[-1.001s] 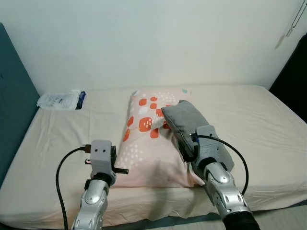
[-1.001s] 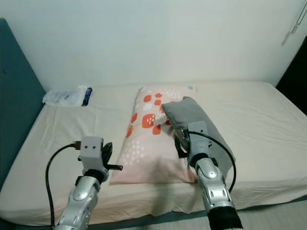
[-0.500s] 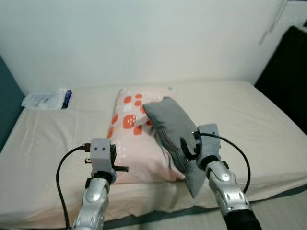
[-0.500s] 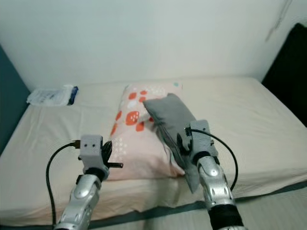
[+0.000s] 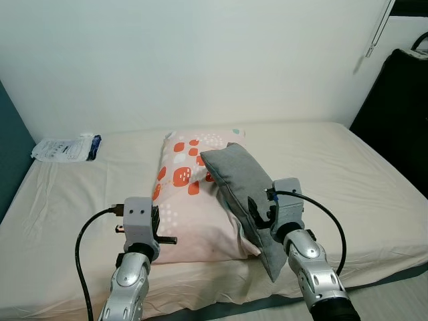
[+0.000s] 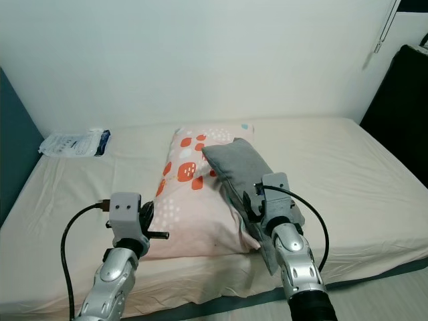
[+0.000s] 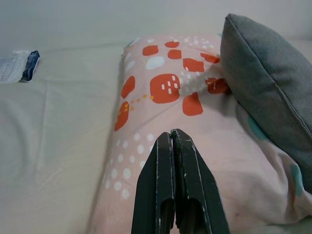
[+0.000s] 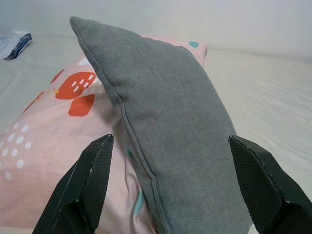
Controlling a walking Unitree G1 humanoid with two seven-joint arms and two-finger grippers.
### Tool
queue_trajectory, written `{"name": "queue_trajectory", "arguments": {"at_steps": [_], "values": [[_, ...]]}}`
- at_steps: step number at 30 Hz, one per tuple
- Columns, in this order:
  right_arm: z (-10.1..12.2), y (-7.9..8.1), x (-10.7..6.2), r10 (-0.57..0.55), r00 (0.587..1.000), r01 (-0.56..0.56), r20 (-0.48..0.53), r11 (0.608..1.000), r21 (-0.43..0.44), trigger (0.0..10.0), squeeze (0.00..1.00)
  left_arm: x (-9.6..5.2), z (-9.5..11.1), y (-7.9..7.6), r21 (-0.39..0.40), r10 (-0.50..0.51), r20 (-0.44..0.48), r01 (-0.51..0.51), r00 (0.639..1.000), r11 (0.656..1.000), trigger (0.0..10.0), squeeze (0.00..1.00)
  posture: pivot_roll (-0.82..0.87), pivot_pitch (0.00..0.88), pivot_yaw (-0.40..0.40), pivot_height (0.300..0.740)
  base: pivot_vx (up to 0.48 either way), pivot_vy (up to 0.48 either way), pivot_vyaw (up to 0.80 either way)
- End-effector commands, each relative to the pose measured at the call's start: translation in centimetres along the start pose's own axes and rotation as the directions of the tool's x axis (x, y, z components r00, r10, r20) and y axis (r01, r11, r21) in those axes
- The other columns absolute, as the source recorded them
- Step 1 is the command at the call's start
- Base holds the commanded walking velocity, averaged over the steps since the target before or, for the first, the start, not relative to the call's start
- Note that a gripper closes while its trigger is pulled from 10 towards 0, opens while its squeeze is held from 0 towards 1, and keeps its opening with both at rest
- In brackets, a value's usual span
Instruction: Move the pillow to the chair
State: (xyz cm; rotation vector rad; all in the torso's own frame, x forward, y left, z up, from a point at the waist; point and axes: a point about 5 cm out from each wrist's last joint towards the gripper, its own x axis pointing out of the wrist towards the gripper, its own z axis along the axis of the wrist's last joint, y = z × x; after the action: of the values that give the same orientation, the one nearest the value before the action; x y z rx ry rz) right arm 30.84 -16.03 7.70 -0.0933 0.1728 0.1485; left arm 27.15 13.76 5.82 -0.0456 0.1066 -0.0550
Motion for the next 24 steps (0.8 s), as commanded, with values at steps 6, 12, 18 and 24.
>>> {"name": "queue_trajectory", "arguments": {"at_steps": [6, 12, 18, 24], "values": [[-0.21, -0.04, 0.09, -0.009, 1.0, 0.009, -0.015, 1.0, 0.013, 10.0, 0.0, 0.07, -0.24, 0.32, -0.001, 0.018, -0.02, -0.018, 1.0, 1.0, 10.0, 0.0, 0.04, 0.0, -0.067, 0.74, 0.0, 0.0, 0.0], [-0.09, 0.19, 0.28, -0.007, 1.0, 0.007, -0.013, 1.0, 0.013, 10.0, 0.0, 0.03, -0.37, 0.24, -0.005, 0.013, -0.033, -0.014, 0.999, 1.0, 10.0, 0.0, 0.04, 0.0, -0.069, 0.74, 0.0, 0.0, 0.0], [-0.1, 0.46, 0.4, 0.011, 1.0, -0.011, -0.022, 1.0, -0.014, 10.0, 0.0, -0.06, -0.46, 0.2, 0.01, 0.015, -0.038, -0.014, 0.999, 1.0, 10.0, 0.0, 0.04, 0.0, -0.073, 0.74, 0.0, 0.0, 0.0], [-0.04, 0.68, 0.48, 0.02, 1.0, -0.021, -0.023, 0.998, -0.057, 10.0, 0.0, -0.11, -0.37, -0.09, 0.043, -0.012, -0.034, 0.013, 0.999, 0.999, 10.0, 0.0, 0.05, 0.0, -0.075, 0.74, 0.0, -0.136, 0.53]]}}
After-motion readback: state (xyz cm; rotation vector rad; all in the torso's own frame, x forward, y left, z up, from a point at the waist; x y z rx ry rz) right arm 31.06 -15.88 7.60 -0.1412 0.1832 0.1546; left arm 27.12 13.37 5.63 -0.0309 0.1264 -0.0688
